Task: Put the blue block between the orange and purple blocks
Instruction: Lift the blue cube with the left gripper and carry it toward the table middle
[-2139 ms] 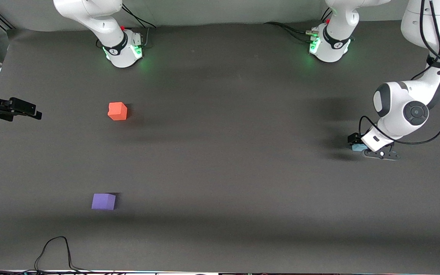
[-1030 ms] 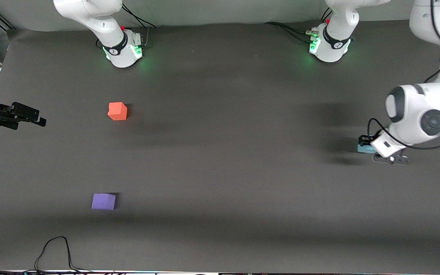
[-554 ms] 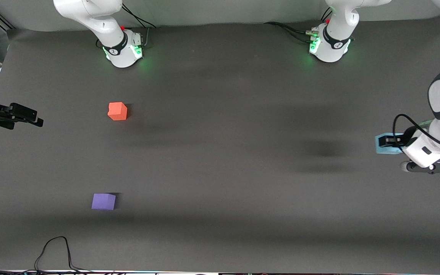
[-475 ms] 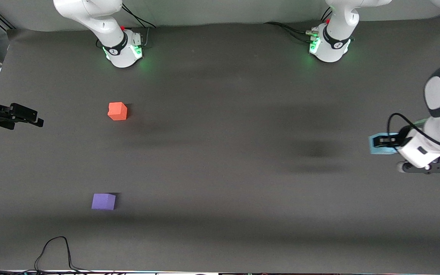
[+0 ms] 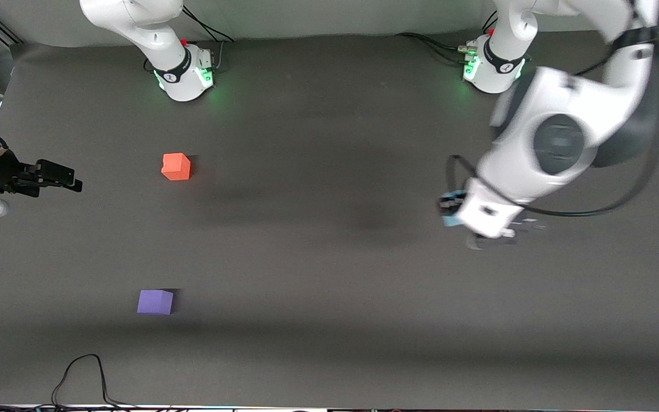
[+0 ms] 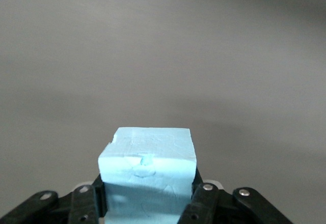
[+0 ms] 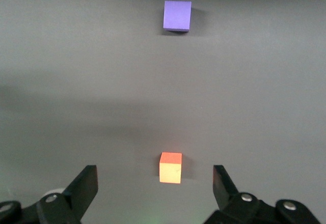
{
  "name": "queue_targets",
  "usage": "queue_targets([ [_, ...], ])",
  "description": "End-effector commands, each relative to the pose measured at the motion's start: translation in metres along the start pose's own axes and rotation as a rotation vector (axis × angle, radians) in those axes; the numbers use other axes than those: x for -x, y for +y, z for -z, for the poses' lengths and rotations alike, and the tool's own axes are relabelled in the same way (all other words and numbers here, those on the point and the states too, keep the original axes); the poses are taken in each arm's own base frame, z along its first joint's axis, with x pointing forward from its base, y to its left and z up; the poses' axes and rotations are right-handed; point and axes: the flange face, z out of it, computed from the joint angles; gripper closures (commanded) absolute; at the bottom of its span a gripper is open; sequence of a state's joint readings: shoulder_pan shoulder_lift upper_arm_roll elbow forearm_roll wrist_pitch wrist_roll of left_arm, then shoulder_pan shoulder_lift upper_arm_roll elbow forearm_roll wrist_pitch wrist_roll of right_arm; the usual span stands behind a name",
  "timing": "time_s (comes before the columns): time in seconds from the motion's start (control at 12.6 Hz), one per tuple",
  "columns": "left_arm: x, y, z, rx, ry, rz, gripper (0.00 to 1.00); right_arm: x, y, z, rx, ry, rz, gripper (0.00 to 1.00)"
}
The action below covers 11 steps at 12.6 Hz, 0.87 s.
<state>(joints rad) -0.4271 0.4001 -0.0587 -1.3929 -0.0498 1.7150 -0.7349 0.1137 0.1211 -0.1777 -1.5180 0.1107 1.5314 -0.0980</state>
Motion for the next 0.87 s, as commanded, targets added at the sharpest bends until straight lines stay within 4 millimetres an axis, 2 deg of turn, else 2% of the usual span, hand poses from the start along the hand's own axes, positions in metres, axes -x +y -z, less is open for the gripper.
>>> queue_targets([
  [0.0,0.030,0.104,-0.045,0.008,0.076,0.083,0.62,0.005,0.002,0.012,0.015,0.008,0.008,0.00],
  [0.08,0.054,0.140,-0.069,0.003,0.118,0.089,0.62,0.005,-0.002,0.013,0.016,0.011,0.010,0.00],
  [0.16,0.075,0.167,-0.093,-0.004,0.152,0.090,0.62,0.006,-0.003,0.013,0.012,0.009,0.010,0.00],
  [0.4,0.134,0.223,-0.151,0.006,0.200,0.045,0.63,0.013,-0.001,0.018,0.001,-0.003,-0.008,0.00],
  [0.63,0.183,0.261,-0.214,0.017,0.209,-0.059,0.63,0.015,-0.003,0.019,-0.002,-0.005,-0.002,0.00],
  [0.79,0.195,0.271,-0.253,0.034,0.215,-0.096,0.63,0.015,-0.002,0.011,-0.005,-0.032,0.020,0.00],
])
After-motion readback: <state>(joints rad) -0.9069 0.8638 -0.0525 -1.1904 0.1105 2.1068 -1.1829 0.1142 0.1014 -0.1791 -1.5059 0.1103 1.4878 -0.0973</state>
